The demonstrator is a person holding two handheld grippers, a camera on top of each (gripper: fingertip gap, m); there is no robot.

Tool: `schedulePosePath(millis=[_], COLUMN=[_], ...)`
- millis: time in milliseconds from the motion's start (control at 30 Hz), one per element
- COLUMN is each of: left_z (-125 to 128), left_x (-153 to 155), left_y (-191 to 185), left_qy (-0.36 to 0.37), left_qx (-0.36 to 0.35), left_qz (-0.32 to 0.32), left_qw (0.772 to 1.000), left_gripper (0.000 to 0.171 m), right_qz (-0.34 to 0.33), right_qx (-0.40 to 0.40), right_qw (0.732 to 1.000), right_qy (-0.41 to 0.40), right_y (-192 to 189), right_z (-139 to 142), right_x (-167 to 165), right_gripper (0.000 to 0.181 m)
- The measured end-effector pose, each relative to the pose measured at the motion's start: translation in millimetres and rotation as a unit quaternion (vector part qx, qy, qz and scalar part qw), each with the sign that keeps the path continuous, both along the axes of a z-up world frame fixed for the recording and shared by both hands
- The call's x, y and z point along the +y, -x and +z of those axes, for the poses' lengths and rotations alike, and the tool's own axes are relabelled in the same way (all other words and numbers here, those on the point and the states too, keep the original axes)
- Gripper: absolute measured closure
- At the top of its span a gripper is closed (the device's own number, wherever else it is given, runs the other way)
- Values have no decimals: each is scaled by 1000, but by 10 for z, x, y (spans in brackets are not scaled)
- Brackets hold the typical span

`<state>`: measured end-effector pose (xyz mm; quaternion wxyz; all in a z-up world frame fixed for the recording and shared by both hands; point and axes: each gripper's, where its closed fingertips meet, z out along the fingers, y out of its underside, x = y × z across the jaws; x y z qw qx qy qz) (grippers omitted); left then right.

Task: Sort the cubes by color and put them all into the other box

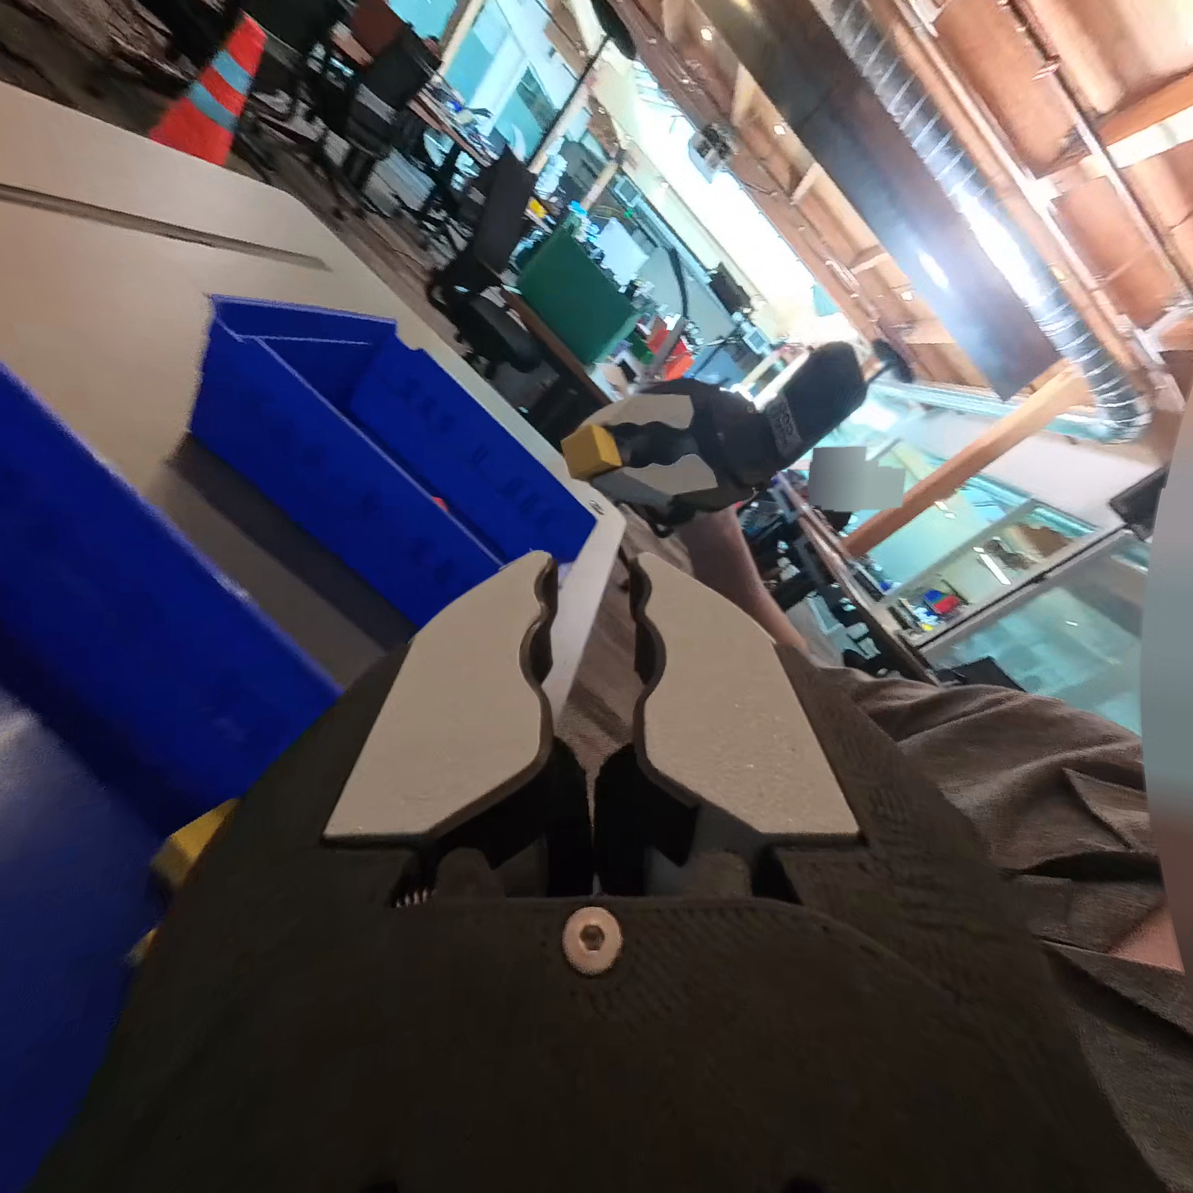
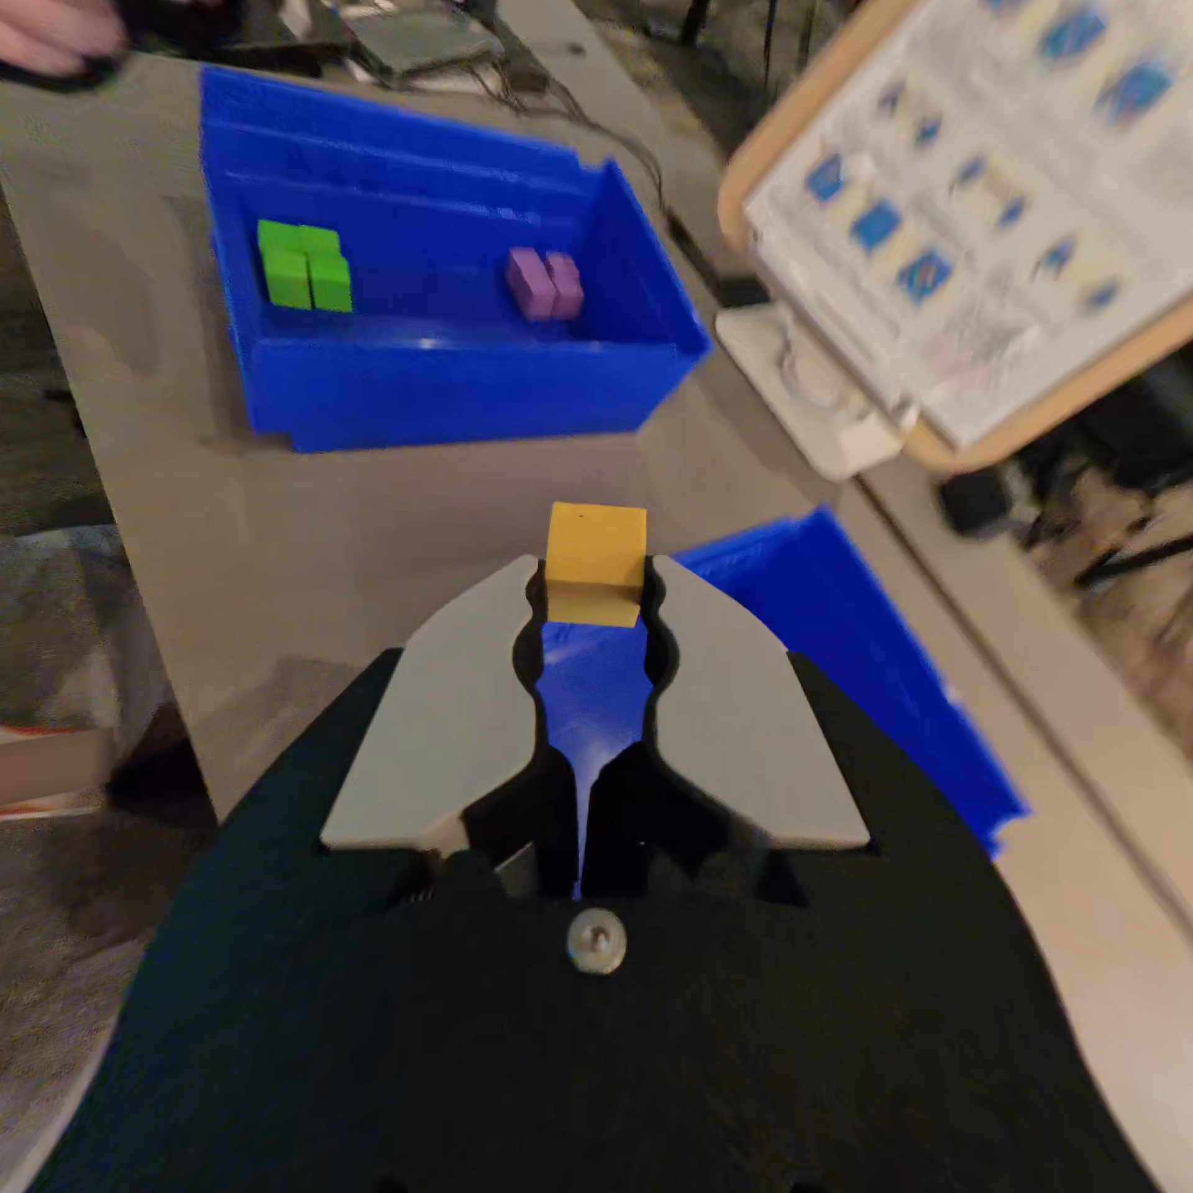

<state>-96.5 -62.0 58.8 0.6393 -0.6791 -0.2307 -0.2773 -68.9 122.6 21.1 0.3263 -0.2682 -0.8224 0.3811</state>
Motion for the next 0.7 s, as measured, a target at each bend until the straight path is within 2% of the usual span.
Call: schedulePosePath(millis=[67,167,333,433,533,700], left_z=[-96,-364,-670,-773,-811,-922], left_x=[-78,-124,-132,-206,-368,-820], left_y=[109,253,402,491,610,867], left_qy=[32,97,146,183,222,337], left_qx=[10,16,3,18,46,99], left_qz=[23,49,74,99,138,221], left_qw=[999,994,986,978,964,910], left_gripper=[150,148,142,142,143,142], right_qz=[-35,-101,-103,-91,-86,-84], right_qx=[-67,-149,-219,-252,-258,-279], right_qw=[996,983,970,963,962,955], right_qy=[41,30,-12,-24,-25,-47], right_y=[20,76,159,157,169,148], right_z=[-312,-890,-1500,-1682,-1689,-1770], right_x=[172,348,355,342,340,382], right_gripper=[153,153,153,153,153,152])
